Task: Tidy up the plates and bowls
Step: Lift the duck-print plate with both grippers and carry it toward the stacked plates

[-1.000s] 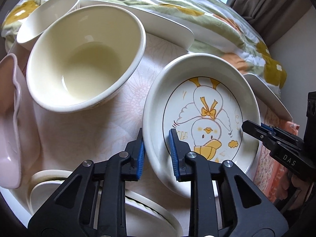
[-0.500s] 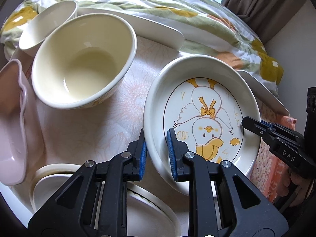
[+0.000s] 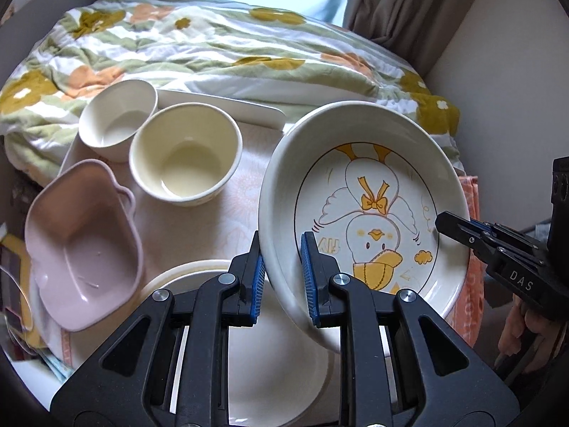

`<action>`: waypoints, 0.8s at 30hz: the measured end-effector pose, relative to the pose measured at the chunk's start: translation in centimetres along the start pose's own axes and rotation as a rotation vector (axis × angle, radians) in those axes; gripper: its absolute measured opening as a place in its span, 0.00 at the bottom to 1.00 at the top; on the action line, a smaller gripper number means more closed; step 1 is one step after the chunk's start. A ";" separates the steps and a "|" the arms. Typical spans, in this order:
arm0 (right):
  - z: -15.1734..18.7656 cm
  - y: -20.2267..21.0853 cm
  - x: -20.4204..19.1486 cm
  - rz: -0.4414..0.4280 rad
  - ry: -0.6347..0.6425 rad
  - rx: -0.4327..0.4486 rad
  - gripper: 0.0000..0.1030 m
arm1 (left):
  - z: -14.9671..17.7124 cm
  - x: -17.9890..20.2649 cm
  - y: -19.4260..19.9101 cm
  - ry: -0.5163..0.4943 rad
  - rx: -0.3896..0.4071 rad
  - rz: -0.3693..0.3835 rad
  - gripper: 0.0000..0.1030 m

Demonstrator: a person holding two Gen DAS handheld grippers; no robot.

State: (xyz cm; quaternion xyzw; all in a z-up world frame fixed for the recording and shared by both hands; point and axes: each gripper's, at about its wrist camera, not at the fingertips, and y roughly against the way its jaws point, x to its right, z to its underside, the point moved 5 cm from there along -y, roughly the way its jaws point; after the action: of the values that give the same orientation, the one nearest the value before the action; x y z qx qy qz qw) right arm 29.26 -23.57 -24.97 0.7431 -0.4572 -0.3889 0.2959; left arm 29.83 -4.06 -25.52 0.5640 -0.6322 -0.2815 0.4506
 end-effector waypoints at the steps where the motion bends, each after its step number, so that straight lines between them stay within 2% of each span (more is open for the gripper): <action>1: 0.7 0.6 -0.7 0.008 -0.016 0.013 0.11 | 0.5 -0.3 0.8 -0.018 -0.001 0.008 0.17; 7: 5.4 3.2 -5.4 0.055 -0.092 0.060 0.11 | 4.3 -2.8 4.4 -0.095 -0.012 0.041 0.17; 12: 8.9 3.4 -8.3 0.074 -0.132 0.056 0.11 | 7.4 -5.2 5.7 -0.125 -0.043 0.047 0.17; 17: 11.9 2.6 -9.8 0.089 -0.161 0.026 0.11 | 10.0 -6.8 5.0 -0.115 -0.084 0.060 0.17; 24: 14.3 0.5 -9.7 0.128 -0.161 -0.011 0.11 | 12.0 -7.8 1.8 -0.095 -0.120 0.085 0.17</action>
State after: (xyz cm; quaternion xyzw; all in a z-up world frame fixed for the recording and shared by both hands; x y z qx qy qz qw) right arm 14.25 -16.16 -29.06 0.6770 -0.5238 -0.4303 0.2866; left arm 18.08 2.05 -31.17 0.4948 -0.6581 -0.3260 0.4645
